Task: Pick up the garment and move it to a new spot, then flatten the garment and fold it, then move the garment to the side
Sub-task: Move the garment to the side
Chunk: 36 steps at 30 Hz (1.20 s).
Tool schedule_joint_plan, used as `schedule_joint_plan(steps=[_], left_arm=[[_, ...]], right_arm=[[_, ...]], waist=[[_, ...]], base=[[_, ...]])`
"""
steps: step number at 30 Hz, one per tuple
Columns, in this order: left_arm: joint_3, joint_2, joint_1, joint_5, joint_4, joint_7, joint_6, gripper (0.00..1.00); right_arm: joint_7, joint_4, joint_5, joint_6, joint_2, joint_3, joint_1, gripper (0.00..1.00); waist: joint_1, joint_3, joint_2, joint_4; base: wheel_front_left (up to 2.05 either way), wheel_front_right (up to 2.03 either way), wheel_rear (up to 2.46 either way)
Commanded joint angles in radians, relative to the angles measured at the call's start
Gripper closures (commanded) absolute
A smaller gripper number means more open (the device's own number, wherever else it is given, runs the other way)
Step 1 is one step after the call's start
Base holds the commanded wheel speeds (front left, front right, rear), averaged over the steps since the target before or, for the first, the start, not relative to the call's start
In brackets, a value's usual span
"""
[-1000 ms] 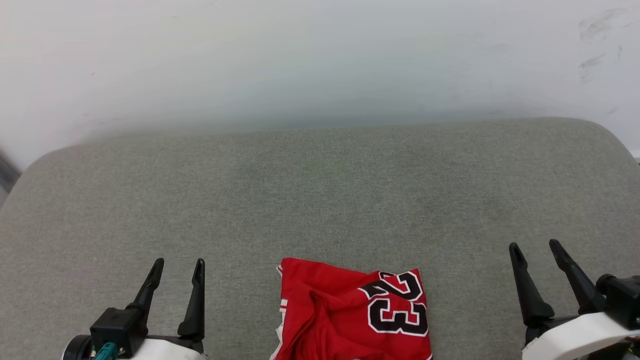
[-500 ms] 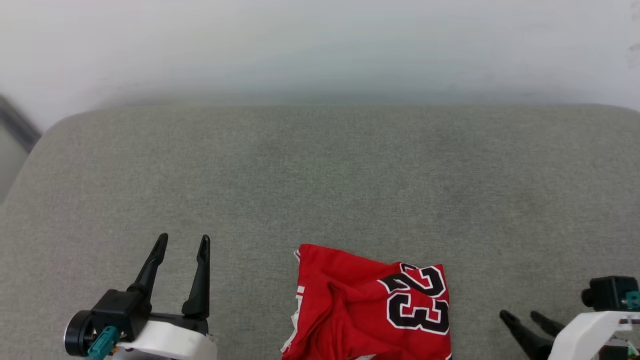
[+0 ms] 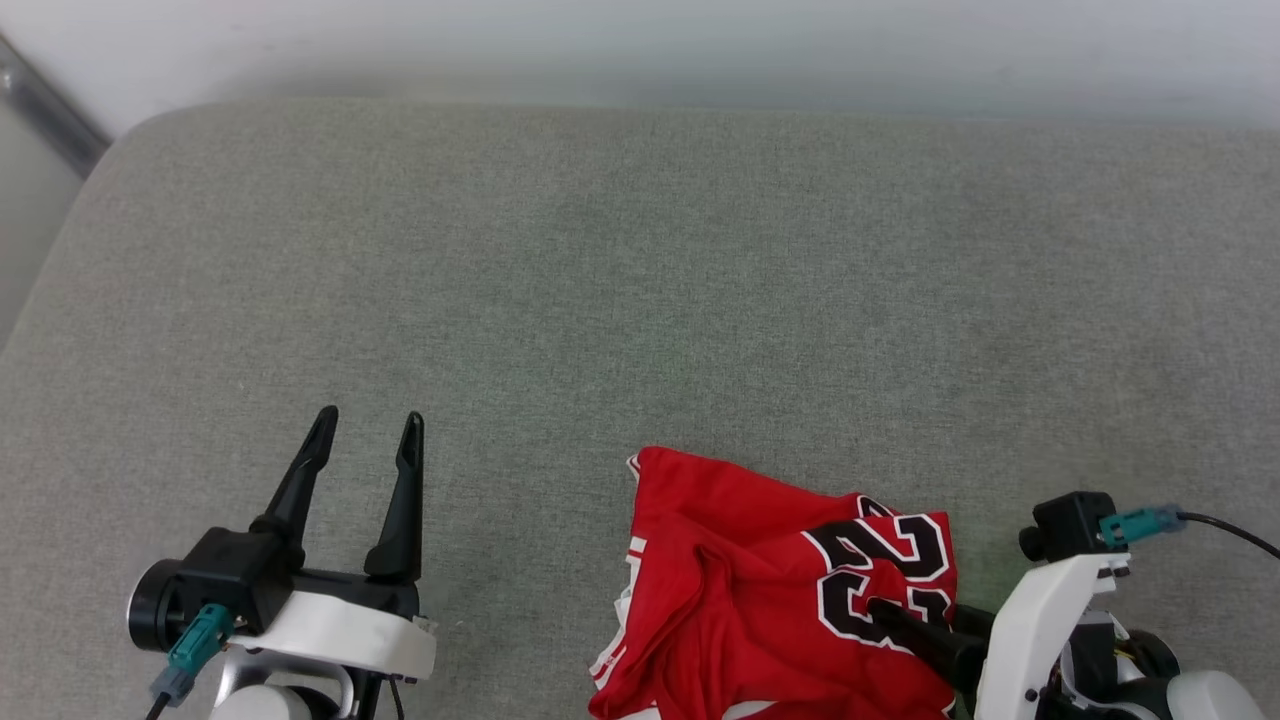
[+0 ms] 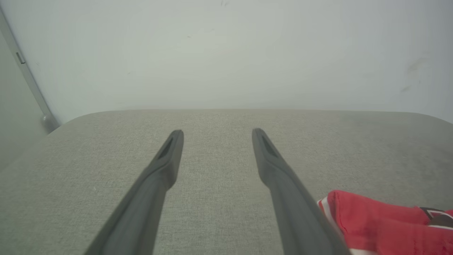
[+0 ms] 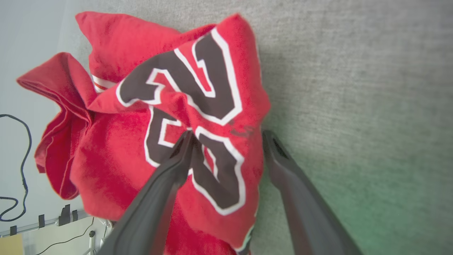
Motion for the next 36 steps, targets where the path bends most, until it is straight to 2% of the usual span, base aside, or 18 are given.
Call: schedule_joint_plan(steps=[1, 3, 4, 5, 6, 7, 18, 24, 31, 32, 36], left_arm=[[0.004, -0.004, -0.021, 0.004, 0.002, -0.002, -0.007, 0.00], [0.011, -0.009, -0.028, 0.010, 0.010, -0.002, -0.015, 0.00], [0.014, -0.012, -0.032, 0.012, 0.014, -0.002, -0.018, 0.00], [0.017, -0.015, -0.035, 0.013, 0.017, -0.002, -0.024, 0.00], [0.020, -0.017, -0.038, 0.015, 0.020, -0.002, -0.027, 0.00], [0.022, -0.020, -0.039, 0.018, 0.023, -0.002, -0.031, 0.00], [0.050, -0.041, -0.006, 0.046, 0.049, -0.002, -0.056, 0.00], [0.055, -0.049, 0.034, 0.061, 0.039, -0.002, -0.053, 0.00], [0.057, -0.051, 0.074, 0.075, 0.007, -0.002, -0.046, 0.00], [0.059, -0.048, 0.078, 0.080, -0.008, -0.002, -0.050, 0.00], [0.055, -0.039, 0.057, 0.088, -0.033, -0.002, -0.059, 0.00]], right_arm=[[0.000, 0.022, -0.004, 0.000, -0.006, 0.008, -0.019, 0.00], [0.015, 0.079, 0.003, -0.001, 0.001, 0.014, -0.032, 0.03], [0.022, 0.099, 0.005, -0.001, 0.002, 0.023, -0.039, 0.46], [0.020, 0.113, 0.010, -0.001, 0.004, 0.031, -0.048, 0.64], [0.022, 0.125, 0.015, -0.001, 0.007, 0.038, -0.053, 0.92], [0.024, 0.133, 0.018, -0.001, 0.006, 0.046, -0.059, 1.00], [-0.005, 0.098, 0.061, 0.000, -0.034, 0.097, -0.101, 1.00], [-0.009, 0.077, -0.001, 0.000, -0.099, 0.110, -0.087, 1.00], [0.007, 0.081, -0.123, -0.001, -0.169, 0.050, -0.083, 1.00], [0.005, 0.086, -0.166, 0.000, -0.177, 0.023, -0.112, 1.00], [-0.015, 0.111, -0.196, -0.001, -0.160, -0.004, -0.163, 1.00]], waist=[[0.0000, 0.018, 0.0000, 0.006], [0.0000, 0.025, 0.0000, 0.008], [0.0000, 0.027, 0.0000, 0.008], [0.0000, 0.029, 0.0000, 0.009], [0.0000, 0.030, 0.0000, 0.008], [0.0000, 0.030, 0.0000, 0.008], [0.0000, -0.056, 0.0000, -0.029], [0.0000, -0.121, 0.0000, -0.087], [0.0000, -0.144, 0.0000, -0.218], [0.0000, -0.134, 0.0000, -0.292], [0.0000, -0.097, 0.0000, -0.389]], base=[[0.00, 0.00, 0.00], [0.00, 0.00, 0.00], [0.00, 0.00, 0.00], [0.00, 0.00, 0.00], [0.00, 0.00, 0.00], [0.00, 0.00, 0.00], [0.00, 0.00, 0.00], [0.00, 0.00, 0.00], [0.00, 0.00, 0.00], [0.00, 0.00, 0.00], [0.00, 0.00, 0.00]])
